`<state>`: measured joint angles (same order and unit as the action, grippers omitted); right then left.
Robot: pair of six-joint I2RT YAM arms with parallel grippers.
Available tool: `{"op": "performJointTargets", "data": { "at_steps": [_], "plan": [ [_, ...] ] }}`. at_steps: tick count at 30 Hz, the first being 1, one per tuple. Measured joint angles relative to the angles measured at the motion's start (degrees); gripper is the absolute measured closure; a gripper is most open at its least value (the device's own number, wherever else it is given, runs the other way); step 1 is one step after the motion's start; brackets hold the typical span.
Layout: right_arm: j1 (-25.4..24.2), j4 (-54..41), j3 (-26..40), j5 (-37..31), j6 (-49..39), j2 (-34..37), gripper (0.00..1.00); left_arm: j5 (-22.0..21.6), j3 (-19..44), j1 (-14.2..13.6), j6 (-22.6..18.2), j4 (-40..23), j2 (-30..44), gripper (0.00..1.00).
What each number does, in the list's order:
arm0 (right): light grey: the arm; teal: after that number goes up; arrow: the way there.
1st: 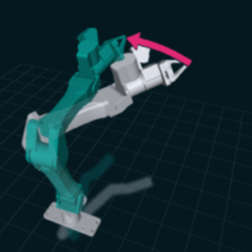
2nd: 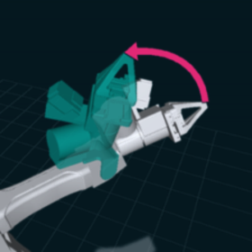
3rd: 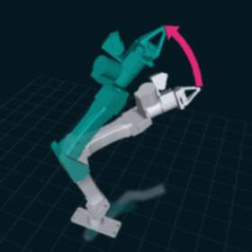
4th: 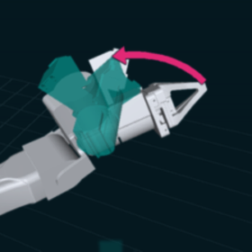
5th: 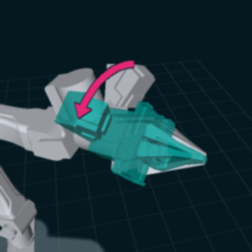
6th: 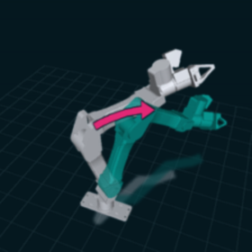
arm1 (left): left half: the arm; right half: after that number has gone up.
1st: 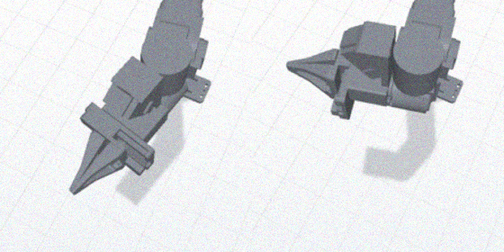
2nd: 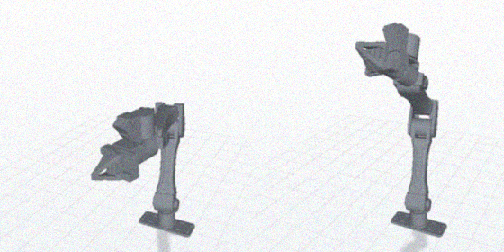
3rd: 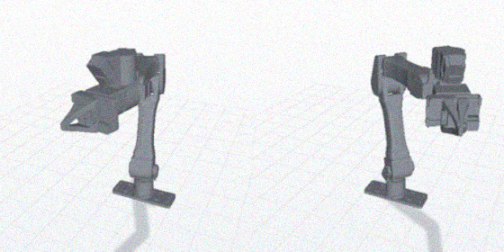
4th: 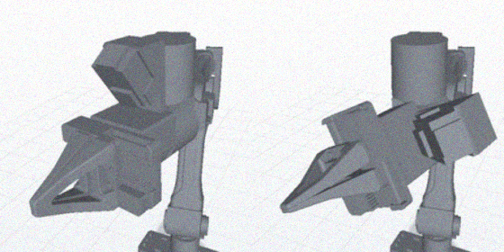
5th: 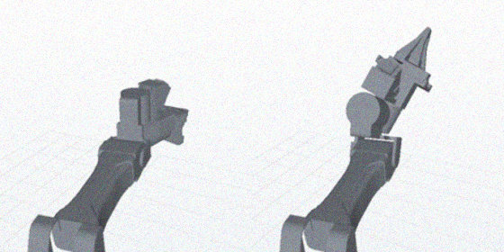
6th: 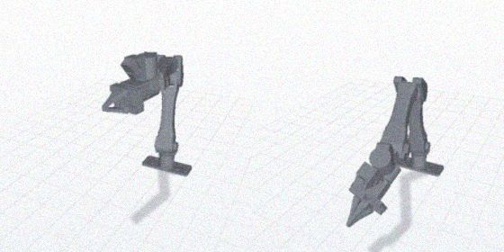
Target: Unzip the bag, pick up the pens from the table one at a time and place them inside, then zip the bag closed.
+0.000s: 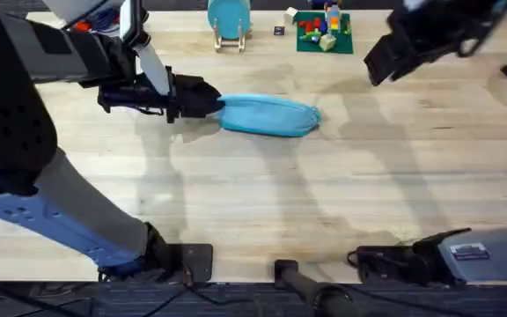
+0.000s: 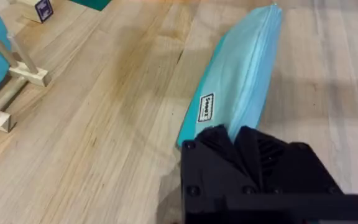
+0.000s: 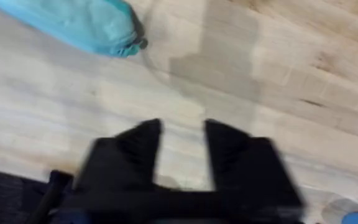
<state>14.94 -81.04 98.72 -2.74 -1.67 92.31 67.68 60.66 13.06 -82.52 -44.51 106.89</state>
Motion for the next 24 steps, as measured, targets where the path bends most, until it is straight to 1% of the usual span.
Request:
{"op": "performJointTargets", "data": {
  "at_steps": [4, 5, 7, 15, 16, 18, 19, 21, 22, 23, 24],
  "plan": [
    [0.0, -3.0, 0.0, 1.4, 0.0, -5.0, 0.113, 0.0, 0.0, 0.0, 0.0, 0.0, 0.0, 0.962],
    [0.0, -3.8, 0.0, 1.6, 0.0, -6.3, 0.030, 0.0, 0.0, 0.0, 0.0, 0.0, 0.0, 0.962],
    [0.0, -4.8, 0.0, 2.0, 0.0, -8.4, 0.006, 0.0, 0.0, 0.1, 0.0, 0.0, 0.0, 0.961],
    [0.1, -5.2, 0.0, 6.0, 0.0, -16.5, 0.003, 0.0, 0.0, 0.9, 0.0, 0.0, 0.0, 0.961],
    [0.1, -5.2, 0.0, 6.4, 0.0, -17.5, 0.003, 0.0, 0.0, 1.0, 0.0, 0.0, 0.0, 0.947],
    [0.1, -5.4, 0.0, 7.0, 0.0, -19.3, 0.003, -0.1, 0.0, 1.2, -0.1, 0.3, 0.0, 0.694],
    [0.1, -5.7, 0.0, 7.1, 0.0, -20.0, 0.003, -0.1, 0.0, 1.4, -0.1, 0.3, 0.0, 0.522],
    [0.1, -6.1, 0.0, 7.4, 0.0, -21.1, 0.003, -0.2, 0.0, 1.8, -0.1, 0.3, 0.0, 0.216],
    [0.1, -6.3, 0.0, 7.5, 0.0, -21.4, 0.003, -0.2, 0.0, 1.9, -0.1, 0.3, 0.0, 0.082],
    [0.1, -6.4, 0.0, 7.6, 0.0, -21.7, 0.003, -0.3, 0.0, 2.0, 0.0, 0.2, 0.0, 0.029],
    [0.1, -6.5, 0.0, 7.7, 0.0, -21.7, 0.003, -0.3, 0.0, 2.1, 0.0, 0.2, 0.0, 0.013]
  ]
}}
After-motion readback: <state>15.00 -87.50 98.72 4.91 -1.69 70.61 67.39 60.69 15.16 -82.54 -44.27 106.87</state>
